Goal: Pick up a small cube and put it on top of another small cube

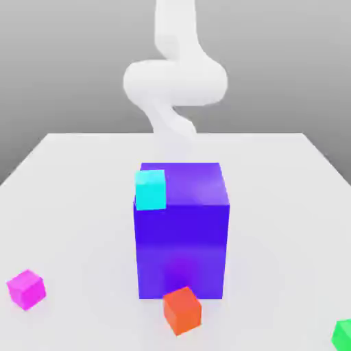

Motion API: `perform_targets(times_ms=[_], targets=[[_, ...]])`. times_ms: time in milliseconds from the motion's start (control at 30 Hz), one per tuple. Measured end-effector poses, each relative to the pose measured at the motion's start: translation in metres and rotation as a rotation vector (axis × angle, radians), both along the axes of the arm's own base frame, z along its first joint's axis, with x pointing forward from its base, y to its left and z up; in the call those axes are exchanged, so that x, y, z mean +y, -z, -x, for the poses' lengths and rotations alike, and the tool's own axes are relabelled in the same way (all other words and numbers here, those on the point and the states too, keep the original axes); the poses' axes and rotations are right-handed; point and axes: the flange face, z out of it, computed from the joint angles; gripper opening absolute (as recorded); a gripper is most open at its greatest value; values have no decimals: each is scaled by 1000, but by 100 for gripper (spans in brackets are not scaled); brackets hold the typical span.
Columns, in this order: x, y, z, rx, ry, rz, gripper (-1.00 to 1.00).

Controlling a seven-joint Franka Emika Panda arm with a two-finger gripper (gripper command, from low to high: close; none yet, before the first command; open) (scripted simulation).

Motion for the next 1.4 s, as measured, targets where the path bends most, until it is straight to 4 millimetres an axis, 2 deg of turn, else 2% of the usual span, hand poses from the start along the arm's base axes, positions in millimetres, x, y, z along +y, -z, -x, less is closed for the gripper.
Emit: perform_targets(times_ms=[100, 200, 333, 433, 533, 700, 867, 1033, 1067, 1267, 1333, 1400], targets=[[-32, 50, -35, 86, 43, -37, 0], [-64, 102, -61, 166, 91, -70, 0], [-107, 175, -81, 271, 162, -111, 0], [-139, 232, -86, 349, 221, -138, 0], [-170, 289, -82, 426, 284, -160, 0], [-225, 381, -52, 554, 411, -192, 0], [-259, 467, -8, 686, 513, -202, 0], [-267, 533, 2, 710, 533, -200, 0], [-266, 543, 3, 711, 534, -202, -100], [-266, 547, 3, 711, 534, -203, -100], [-267, 534, 2, 711, 533, -200, -100], [-267, 511, 2, 711, 533, -200, -100]])
